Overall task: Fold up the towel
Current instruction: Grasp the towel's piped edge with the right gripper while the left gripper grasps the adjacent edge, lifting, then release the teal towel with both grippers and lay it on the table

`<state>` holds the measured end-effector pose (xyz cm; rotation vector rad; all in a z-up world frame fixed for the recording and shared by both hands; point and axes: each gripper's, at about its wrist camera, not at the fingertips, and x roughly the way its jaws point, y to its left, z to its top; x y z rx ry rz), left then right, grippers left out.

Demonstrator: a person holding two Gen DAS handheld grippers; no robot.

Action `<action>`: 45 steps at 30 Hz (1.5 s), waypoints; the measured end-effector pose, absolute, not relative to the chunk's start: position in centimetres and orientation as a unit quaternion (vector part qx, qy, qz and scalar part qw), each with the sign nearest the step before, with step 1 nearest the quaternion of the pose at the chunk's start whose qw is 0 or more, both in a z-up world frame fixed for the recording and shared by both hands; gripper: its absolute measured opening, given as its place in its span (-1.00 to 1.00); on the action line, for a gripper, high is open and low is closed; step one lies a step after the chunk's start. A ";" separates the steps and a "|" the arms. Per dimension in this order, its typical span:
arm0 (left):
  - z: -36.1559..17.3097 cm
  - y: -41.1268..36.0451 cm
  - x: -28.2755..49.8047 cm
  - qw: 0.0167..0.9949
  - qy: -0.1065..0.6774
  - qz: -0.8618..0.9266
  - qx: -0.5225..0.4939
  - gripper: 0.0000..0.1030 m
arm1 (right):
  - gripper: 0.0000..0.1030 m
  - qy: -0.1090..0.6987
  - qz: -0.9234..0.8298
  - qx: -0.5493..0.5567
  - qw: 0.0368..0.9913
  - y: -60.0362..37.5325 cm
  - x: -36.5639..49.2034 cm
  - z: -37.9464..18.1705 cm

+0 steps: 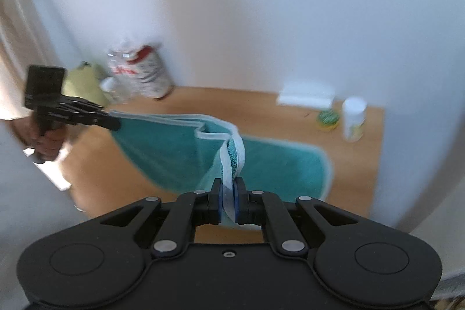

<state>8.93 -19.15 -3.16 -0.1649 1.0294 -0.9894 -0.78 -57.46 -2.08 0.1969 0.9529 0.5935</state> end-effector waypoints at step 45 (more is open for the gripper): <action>-14.6 -19.4 23.7 0.787 0.558 -0.254 -0.068 0.48 | -0.11 0.532 0.114 -0.086 0.835 -57.5 11.4 -13.3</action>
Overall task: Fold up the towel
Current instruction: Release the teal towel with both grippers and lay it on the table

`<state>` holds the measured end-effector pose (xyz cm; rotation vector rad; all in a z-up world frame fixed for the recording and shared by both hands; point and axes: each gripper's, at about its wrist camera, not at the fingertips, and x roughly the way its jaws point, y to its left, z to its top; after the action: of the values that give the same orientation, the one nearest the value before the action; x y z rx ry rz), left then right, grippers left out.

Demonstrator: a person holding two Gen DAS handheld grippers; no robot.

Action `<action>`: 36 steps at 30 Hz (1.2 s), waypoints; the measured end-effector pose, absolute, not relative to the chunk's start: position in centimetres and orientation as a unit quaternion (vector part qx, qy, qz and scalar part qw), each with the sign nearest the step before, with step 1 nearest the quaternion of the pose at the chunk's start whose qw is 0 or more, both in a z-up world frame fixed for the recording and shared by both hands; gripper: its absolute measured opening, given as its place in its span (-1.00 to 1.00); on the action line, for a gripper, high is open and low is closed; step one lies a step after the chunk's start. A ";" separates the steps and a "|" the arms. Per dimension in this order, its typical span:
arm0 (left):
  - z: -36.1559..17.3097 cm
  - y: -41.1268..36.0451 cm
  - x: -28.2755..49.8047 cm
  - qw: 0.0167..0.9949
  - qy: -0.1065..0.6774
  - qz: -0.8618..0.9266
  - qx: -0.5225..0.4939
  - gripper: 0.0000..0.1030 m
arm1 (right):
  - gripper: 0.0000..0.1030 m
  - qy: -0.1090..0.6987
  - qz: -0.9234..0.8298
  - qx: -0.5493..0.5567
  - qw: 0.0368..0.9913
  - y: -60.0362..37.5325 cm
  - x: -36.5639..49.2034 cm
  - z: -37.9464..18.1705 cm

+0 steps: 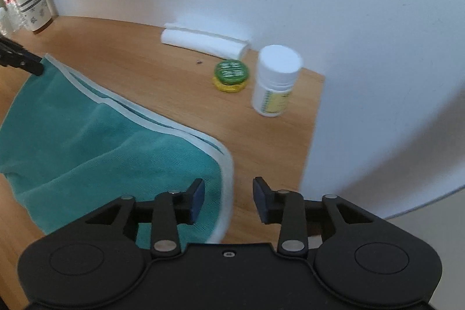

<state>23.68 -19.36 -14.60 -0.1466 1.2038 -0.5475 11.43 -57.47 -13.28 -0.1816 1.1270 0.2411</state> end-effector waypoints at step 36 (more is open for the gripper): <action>-16.2 -24.2 12.4 0.810 0.563 -0.160 0.027 0.99 | -0.08 0.572 -0.013 0.121 0.811 -55.9 1.9 -14.7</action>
<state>12.38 -24.20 -16.20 0.0584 1.2032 -0.3423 1.90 -55.92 -14.75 0.2579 1.2227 -0.0270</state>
